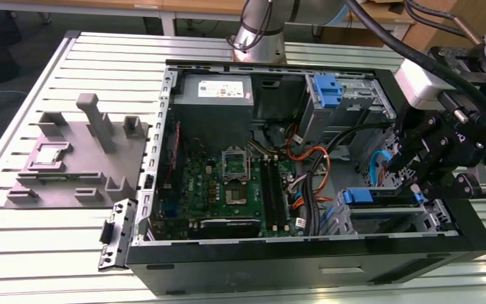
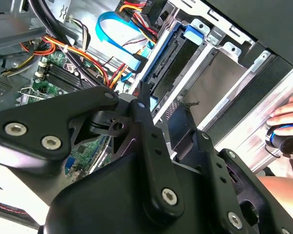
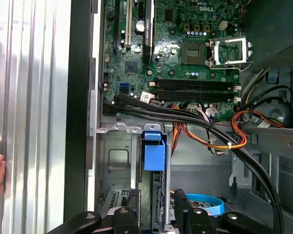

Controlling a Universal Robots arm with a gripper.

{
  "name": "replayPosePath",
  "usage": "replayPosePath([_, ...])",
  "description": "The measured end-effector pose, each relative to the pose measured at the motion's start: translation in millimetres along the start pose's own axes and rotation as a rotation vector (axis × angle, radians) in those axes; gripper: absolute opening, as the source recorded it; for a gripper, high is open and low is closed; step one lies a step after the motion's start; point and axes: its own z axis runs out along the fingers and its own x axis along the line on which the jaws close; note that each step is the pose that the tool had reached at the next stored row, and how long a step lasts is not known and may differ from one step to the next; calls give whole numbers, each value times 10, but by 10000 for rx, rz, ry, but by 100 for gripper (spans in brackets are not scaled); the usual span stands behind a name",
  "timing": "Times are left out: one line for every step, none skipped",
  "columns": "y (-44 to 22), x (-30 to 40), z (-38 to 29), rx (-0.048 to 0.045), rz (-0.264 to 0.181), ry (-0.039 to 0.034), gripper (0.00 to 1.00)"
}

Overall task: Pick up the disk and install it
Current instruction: 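Insert the first disk wire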

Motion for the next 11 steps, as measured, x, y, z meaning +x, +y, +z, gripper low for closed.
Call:
replayPosePath([0,-1,1,0,0,-5,42])
replayPosePath([0,-6,1,1,0,-10,42])
replayPosePath([0,-13,1,1,-1,-13,42])
replayPosePath([0,-22,2,1,0,-18,42])
replayPosePath([-1,-32,4,0,0,-22,42])
replayPosePath([-1,-43,5,0,-1,-25,42])
replayPosePath([-1,-55,7,1,-1,-28,42])
replayPosePath([-1,-70,9,0,-1,-32,42])
replayPosePath([-1,-85,11,0,-1,-34,42])
replayPosePath([-2,-102,14,1,-1,-37,42])
replayPosePath([-2,-120,16,1,-1,-38,42])
